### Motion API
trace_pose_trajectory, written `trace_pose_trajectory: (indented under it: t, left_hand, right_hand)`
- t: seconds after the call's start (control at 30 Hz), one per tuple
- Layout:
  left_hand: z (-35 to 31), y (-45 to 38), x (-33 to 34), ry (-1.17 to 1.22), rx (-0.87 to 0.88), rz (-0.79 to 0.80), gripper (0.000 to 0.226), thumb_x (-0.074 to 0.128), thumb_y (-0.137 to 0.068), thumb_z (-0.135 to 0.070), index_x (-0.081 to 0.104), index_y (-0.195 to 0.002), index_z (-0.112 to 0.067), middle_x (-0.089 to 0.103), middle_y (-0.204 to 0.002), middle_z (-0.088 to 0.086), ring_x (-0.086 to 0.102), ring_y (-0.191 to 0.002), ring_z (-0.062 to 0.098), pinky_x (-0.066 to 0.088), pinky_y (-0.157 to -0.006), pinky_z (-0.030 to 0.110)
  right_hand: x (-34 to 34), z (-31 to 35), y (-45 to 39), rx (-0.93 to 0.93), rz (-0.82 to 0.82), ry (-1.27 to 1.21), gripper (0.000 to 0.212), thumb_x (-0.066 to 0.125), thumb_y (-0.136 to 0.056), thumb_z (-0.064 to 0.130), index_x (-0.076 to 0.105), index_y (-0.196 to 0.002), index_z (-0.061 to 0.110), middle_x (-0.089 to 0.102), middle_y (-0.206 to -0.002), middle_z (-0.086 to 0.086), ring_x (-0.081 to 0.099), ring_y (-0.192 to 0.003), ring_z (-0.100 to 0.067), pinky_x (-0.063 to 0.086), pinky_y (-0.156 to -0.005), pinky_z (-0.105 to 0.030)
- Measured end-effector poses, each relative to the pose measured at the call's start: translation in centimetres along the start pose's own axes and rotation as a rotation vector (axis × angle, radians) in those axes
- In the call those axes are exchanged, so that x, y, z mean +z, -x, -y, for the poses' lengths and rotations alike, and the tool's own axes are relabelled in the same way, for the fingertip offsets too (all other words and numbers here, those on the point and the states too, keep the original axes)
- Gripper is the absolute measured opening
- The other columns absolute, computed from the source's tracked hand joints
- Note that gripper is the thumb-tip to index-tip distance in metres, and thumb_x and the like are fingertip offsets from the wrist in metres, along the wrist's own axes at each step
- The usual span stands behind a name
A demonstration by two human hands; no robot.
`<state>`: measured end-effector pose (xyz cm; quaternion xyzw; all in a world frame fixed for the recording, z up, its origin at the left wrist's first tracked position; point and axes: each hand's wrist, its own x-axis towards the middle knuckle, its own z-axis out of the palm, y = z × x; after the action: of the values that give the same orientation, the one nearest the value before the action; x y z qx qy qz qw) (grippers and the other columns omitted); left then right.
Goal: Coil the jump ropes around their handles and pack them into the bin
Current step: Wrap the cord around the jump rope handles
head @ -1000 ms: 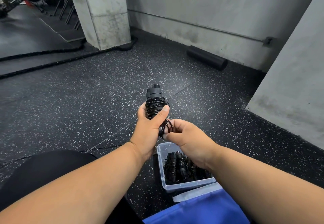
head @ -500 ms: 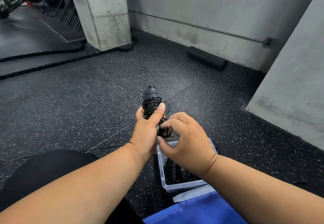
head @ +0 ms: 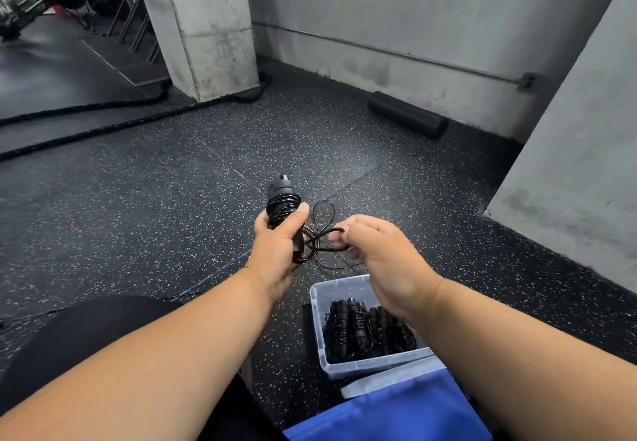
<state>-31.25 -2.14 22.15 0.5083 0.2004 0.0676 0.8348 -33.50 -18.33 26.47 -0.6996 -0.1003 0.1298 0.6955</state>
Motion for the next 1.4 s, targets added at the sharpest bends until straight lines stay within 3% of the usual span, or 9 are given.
trace_pose_trajectory:
  t: [0.13, 0.23, 0.33, 0.5, 0.57, 0.7, 0.97, 1.17, 1.4]
  left_hand:
    - [0.2, -0.4, -0.1, -0.058, -0.029, 0.009, 0.058, 0.075, -0.092, -0.014, 0.045, -0.141, -0.022, 0.062, -0.096, 0.002, 0.057, -0.066, 0.010, 0.047, -0.049, 0.023]
    - [0.5, -0.2, -0.1, -0.043, -0.073, 0.023, 0.055, 0.072, -0.092, -0.010, 0.047, -0.139, -0.023, 0.063, -0.095, 0.004, 0.059, -0.068, 0.012, 0.048, -0.051, 0.025]
    - [0.4, -0.1, 0.0, -0.038, -0.075, 0.073, 0.055, 0.071, -0.091, -0.008, 0.047, -0.140, -0.020, 0.065, -0.088, 0.003, 0.060, -0.061, 0.011, 0.049, -0.053, 0.028]
    - [-0.2, 0.3, -0.2, -0.041, -0.107, 0.188, 0.051, 0.075, -0.084, -0.011, 0.054, -0.129, -0.023, 0.065, -0.092, 0.003, 0.058, -0.067, 0.013, 0.047, -0.062, 0.031]
    - [-0.8, 0.5, -0.3, -0.046, -0.139, 0.244, 0.053, 0.075, -0.075, -0.016, 0.057, -0.125, -0.023, 0.063, -0.091, 0.002, 0.056, -0.070, 0.013, 0.047, -0.058, 0.029]
    - [-1.2, 0.8, -0.4, -0.036, -0.222, 0.279, 0.039, 0.068, -0.089, -0.011, 0.058, -0.126, -0.019, 0.063, -0.097, 0.004, 0.056, -0.072, 0.014, 0.051, -0.052, 0.026]
    - [-1.6, 2.1, -0.8, 0.008, -0.389, 0.518, 0.063, 0.064, -0.080, -0.021, 0.060, -0.140, -0.003, 0.067, -0.136, 0.022, 0.067, -0.101, 0.028, 0.062, -0.076, 0.035]
    - [-1.4, 3.9, -0.4, -0.061, -0.405, 0.570, 0.038, 0.071, -0.092, -0.036, 0.073, -0.124, -0.014, 0.075, -0.109, 0.013, 0.072, -0.090, 0.023, 0.059, -0.069, 0.032]
    - [-1.5, 3.8, -0.6, 0.035, -0.426, 0.605, 0.049, 0.077, -0.079, -0.049, 0.080, -0.116, -0.017, 0.069, -0.111, 0.016, 0.066, -0.094, 0.028, 0.057, -0.072, 0.035]
  right_hand:
    - [-1.4, 0.1, -0.6, 0.059, 0.110, -0.080, 0.007, 0.054, -0.082, 0.007, 0.054, -0.075, 0.007, 0.060, -0.075, -0.008, 0.058, -0.080, -0.018, 0.052, -0.074, -0.031]
    - [-2.7, 0.3, -0.8, -0.063, 0.239, 0.301, 0.015, 0.060, -0.082, 0.000, 0.051, -0.073, 0.009, 0.053, -0.071, -0.010, 0.052, -0.071, -0.019, 0.048, -0.067, -0.053]
    - [-3.0, 1.0, -0.5, -0.130, 0.321, 0.440, 0.032, 0.063, -0.086, -0.004, 0.047, -0.067, 0.016, 0.043, -0.062, 0.003, 0.036, -0.059, -0.011, 0.031, -0.054, -0.031]
    - [-4.2, 2.0, -0.7, -0.133, 0.204, 0.306, 0.027, 0.057, -0.086, -0.007, 0.051, -0.070, 0.014, 0.056, -0.069, -0.012, 0.061, -0.072, -0.032, 0.051, -0.070, -0.046]
    - [-5.0, 2.5, -0.8, -0.142, 0.159, 0.203, 0.026, 0.052, -0.088, -0.014, 0.052, -0.075, 0.008, 0.060, -0.070, -0.014, 0.067, -0.078, -0.029, 0.057, -0.075, -0.033]
    - [-6.1, 3.0, -1.4, -0.152, 0.143, 0.098, 0.031, 0.055, -0.090, -0.014, 0.053, -0.074, 0.013, 0.063, -0.070, -0.012, 0.067, -0.079, -0.026, 0.056, -0.075, -0.031]
    - [-7.1, 1.2, -2.4, 0.050, 0.140, 0.083, 0.015, 0.077, -0.083, 0.020, 0.065, -0.084, 0.010, 0.072, -0.083, -0.008, 0.060, -0.081, -0.027, 0.055, -0.076, -0.036]
    - [-4.5, -0.2, -2.3, 0.028, 0.132, 0.056, 0.017, 0.083, -0.082, 0.010, 0.066, -0.082, 0.008, 0.069, -0.078, -0.012, 0.059, -0.069, -0.020, 0.049, -0.065, -0.029]
    - [-4.1, -0.1, -1.9, -0.048, 0.130, 0.079, 0.024, 0.089, -0.075, 0.008, 0.067, -0.085, 0.004, 0.066, -0.072, -0.019, 0.061, -0.070, -0.030, 0.057, -0.076, -0.055]
